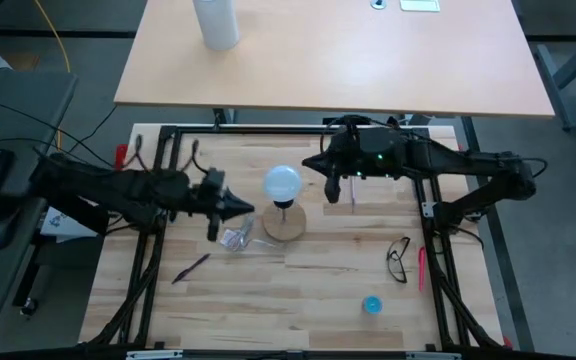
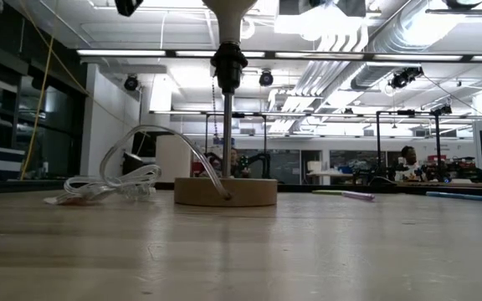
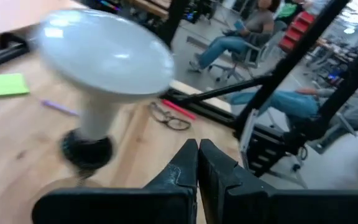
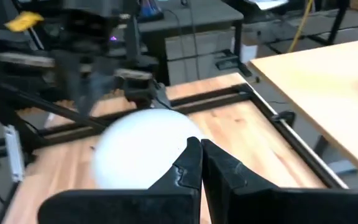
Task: Screw lightbulb
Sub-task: Remove the lightbulb from the lamp
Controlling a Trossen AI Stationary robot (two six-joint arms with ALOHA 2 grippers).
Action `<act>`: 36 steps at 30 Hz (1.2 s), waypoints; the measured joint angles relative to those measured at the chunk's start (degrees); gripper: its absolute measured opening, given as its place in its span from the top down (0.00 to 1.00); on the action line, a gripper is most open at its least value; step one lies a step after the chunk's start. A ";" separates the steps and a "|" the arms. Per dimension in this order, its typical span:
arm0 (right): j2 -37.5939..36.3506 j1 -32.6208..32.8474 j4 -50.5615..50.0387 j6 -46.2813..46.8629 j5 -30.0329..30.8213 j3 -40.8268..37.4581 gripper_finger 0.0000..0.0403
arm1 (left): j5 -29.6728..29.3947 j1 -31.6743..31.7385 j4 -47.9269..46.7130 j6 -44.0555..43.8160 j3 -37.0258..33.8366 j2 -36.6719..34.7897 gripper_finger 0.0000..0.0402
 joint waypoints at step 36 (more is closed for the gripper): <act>10.88 15.95 9.13 13.57 13.48 -1.24 1.00 | 18.34 33.39 15.58 15.01 0.00 8.43 1.00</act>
